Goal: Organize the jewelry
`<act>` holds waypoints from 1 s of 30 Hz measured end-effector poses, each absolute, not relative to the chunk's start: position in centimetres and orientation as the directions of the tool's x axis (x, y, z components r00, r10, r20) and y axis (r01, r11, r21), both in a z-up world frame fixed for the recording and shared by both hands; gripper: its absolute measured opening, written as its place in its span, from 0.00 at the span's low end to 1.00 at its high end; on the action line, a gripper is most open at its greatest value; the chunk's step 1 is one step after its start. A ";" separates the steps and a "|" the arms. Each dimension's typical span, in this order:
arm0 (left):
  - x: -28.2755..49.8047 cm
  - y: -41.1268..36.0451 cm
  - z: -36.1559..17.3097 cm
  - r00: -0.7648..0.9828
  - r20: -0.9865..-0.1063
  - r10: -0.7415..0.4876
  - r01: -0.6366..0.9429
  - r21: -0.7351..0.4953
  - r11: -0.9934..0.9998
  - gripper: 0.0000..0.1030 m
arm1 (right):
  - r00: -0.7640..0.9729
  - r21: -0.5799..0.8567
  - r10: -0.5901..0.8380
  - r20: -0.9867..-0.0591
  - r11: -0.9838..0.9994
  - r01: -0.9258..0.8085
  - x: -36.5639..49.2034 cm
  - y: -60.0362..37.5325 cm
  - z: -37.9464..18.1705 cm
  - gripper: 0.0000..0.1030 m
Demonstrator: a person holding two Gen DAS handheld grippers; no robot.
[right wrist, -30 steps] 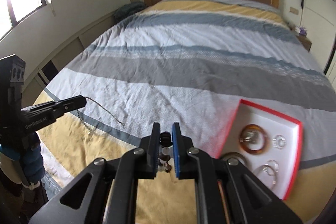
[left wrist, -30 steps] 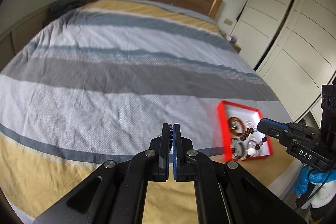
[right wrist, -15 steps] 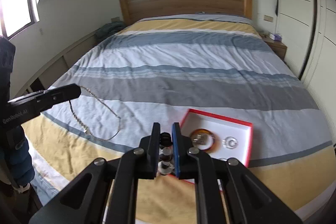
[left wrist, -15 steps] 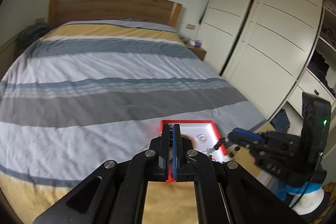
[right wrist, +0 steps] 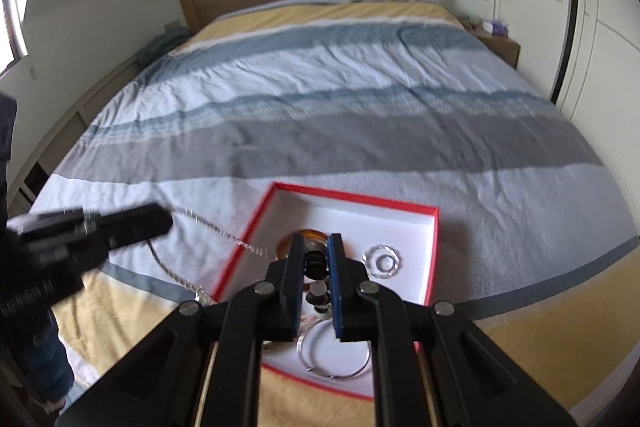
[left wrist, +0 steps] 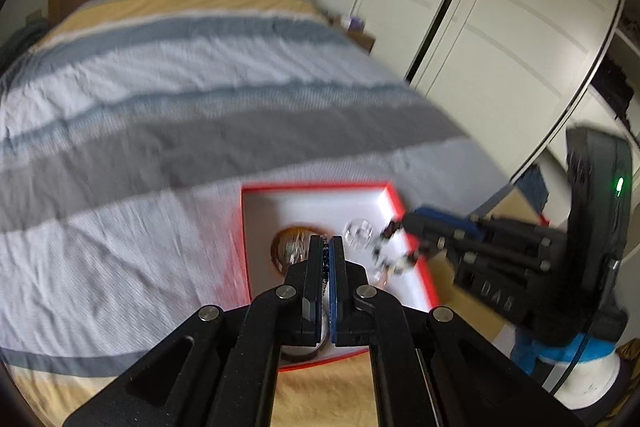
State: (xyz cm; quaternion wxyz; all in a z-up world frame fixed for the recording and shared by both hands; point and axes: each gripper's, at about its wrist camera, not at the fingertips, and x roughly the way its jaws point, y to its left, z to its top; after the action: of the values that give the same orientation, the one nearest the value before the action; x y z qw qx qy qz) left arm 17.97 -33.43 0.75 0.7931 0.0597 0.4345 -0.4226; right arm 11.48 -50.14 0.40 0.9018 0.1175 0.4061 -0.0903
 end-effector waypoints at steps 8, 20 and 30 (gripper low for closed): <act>17.9 -34.5 -6.4 0.187 -0.822 -0.538 0.697 -0.275 0.662 0.02 | 0.567 0.151 -0.049 -0.822 0.942 0.301 12.4 -51.9 -6.4 0.10; 17.2 -34.7 -8.0 0.135 -0.851 -0.507 0.678 -0.294 0.673 0.07 | 0.515 0.138 -0.058 -0.855 0.932 0.335 10.4 -52.3 -8.3 0.13; 17.2 -34.0 -3.3 0.180 -0.823 -0.538 0.686 -0.287 0.668 0.27 | 0.551 0.150 -0.067 -0.832 0.929 0.339 8.0 -51.3 -5.3 0.27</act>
State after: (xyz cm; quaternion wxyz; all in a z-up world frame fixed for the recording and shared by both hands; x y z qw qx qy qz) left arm 17.23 -34.00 -3.31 0.7646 0.0740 0.4995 -0.4004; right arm 8.00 -51.29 -5.33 0.8680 0.1483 0.4592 -0.1171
